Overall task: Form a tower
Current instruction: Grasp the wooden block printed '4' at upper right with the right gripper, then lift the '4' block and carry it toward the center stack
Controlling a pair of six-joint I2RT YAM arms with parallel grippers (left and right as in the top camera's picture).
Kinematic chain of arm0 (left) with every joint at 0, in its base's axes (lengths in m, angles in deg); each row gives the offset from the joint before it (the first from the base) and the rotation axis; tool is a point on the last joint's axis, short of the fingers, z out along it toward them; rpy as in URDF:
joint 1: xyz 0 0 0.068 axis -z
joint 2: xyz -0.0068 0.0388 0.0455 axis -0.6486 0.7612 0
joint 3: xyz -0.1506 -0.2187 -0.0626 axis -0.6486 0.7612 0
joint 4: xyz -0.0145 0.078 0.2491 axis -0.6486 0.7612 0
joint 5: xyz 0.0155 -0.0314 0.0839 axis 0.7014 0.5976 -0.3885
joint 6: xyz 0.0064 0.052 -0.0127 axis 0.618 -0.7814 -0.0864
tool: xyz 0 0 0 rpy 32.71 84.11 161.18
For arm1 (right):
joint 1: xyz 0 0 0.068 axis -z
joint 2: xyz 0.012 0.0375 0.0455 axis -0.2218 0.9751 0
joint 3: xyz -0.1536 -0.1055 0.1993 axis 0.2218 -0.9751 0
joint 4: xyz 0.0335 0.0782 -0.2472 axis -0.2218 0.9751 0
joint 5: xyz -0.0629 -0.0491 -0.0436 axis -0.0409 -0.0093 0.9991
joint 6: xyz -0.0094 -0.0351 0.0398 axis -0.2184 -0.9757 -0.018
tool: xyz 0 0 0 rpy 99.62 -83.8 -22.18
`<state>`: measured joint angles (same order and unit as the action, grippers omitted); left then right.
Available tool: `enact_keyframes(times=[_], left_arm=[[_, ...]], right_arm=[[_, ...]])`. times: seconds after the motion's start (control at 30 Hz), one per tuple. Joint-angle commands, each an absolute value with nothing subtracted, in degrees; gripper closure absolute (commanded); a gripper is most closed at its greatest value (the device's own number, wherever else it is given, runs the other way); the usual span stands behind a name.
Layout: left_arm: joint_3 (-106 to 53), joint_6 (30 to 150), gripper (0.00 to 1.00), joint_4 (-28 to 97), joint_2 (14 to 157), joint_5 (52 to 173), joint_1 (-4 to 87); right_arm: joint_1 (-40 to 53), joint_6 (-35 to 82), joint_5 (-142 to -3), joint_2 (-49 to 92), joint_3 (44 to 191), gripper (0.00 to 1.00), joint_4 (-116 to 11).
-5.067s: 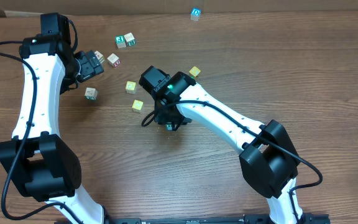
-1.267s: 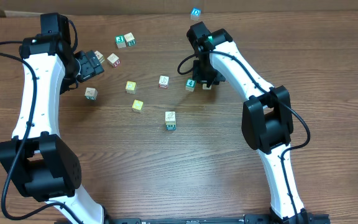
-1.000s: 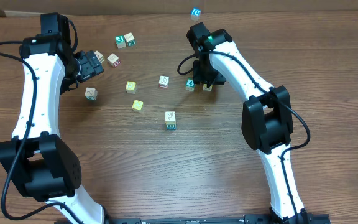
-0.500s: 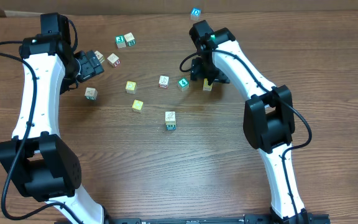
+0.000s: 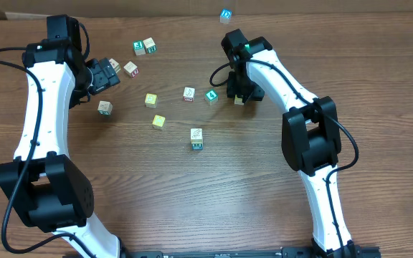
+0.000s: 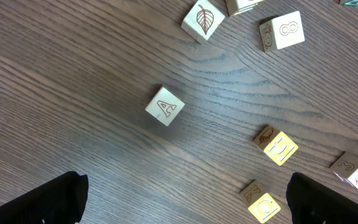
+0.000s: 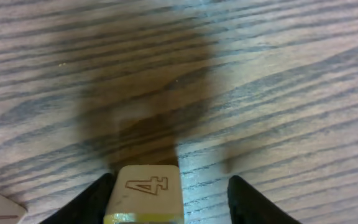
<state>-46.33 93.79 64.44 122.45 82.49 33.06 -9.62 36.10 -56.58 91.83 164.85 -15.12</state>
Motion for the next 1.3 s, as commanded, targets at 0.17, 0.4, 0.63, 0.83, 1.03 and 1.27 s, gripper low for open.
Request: enact_keyframes(times=[0.17,0.4,0.63,0.83,1.03,1.27], left_arm=[[-47.38,92.92,0.01,64.4,121.19,82.77,33.1],[-47.38,92.94,0.0,64.4,121.19,82.77,33.1],[-47.38,92.92,0.0,64.4,121.19,82.77,33.1],[-47.38,92.92,0.0,64.4,121.19,82.77,33.1],[-47.38,92.92,0.0,64.4,121.19,82.77,33.1],[-47.38,92.92,0.0,64.42,121.19,82.77,33.1]], right_arm=[[-9.62,36.32,-57.45,89.38,164.44,0.48,-17.21],[-9.6,36.32,-60.14,89.38,164.44,0.54,-17.24],[-9.6,36.32,-60.1,89.38,164.39,0.6,-16.6],[-9.6,36.32,-60.12,89.38,164.39,0.69,-16.65],[-9.6,36.32,-60.14,89.38,164.39,0.7,-16.54],[-9.6,36.32,-60.14,89.38,164.39,0.64,-15.6]])
